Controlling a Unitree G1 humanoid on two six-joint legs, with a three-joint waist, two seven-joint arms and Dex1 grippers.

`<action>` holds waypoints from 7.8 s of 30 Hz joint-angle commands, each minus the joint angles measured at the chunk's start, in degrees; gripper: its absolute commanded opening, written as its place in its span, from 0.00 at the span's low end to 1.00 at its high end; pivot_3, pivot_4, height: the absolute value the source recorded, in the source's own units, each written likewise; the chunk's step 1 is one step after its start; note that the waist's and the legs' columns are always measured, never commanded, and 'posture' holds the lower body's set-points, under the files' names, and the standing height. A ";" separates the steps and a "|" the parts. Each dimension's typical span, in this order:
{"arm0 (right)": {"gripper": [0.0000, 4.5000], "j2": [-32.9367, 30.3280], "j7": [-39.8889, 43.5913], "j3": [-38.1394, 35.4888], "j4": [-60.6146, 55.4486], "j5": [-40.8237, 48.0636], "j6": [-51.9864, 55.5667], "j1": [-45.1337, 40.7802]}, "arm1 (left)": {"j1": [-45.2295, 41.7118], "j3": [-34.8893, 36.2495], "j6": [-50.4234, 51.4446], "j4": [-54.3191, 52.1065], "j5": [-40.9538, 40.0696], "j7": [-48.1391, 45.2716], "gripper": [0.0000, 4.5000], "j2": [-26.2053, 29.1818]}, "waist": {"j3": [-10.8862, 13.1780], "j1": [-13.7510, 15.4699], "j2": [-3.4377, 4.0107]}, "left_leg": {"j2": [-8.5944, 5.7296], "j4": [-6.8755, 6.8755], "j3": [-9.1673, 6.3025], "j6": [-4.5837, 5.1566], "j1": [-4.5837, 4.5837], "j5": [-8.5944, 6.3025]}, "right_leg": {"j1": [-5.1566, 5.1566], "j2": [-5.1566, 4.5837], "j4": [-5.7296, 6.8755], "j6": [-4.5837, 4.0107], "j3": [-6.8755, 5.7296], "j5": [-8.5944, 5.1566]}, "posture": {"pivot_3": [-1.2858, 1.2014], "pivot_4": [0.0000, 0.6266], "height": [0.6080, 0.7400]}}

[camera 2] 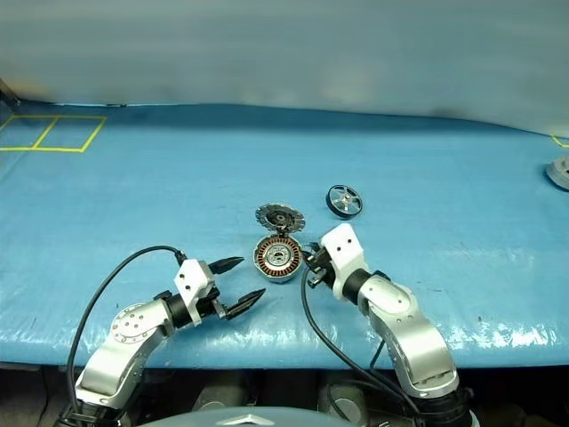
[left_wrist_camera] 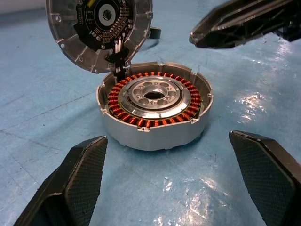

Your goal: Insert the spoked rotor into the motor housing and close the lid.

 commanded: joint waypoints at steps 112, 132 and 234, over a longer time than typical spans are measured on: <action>0.00 8.66 -16.00 11.54 3.13 0.64 27.09 -20.25 | 2.09 -0.37 -0.73 -1.32 0.39 1.41 1.00 0.21 | 0.01 -0.62 0.02 | -0.07 0.02 -0.01 0.01 -0.04 0.00 | -0.07 0.01 0.04 0.07 0.02 0.34 | 0.52 0.24 1.00; 0.00 8.46 -15.30 12.76 7.46 -0.07 25.68 -18.54 | 2.62 -0.19 -0.61 -1.66 0.48 2.04 1.00 0.02 | 0.01 -0.61 0.03 | -0.07 0.02 -0.01 0.01 -0.04 0.00 | -0.07 0.00 0.04 0.07 0.02 0.35 | 0.52 0.24 1.00; 0.32 -11.76 23.77 11.77 66.44 -25.07 -17.40 -48.80 | 4.12 -0.16 -2.24 -1.92 0.82 4.79 1.00 -0.62 | 0.22 -0.53 0.24 | -0.10 0.13 0.79 0.21 -0.05 -0.10 | -0.32 -0.03 0.08 0.30 0.64 0.64 | 0.52 0.24 1.00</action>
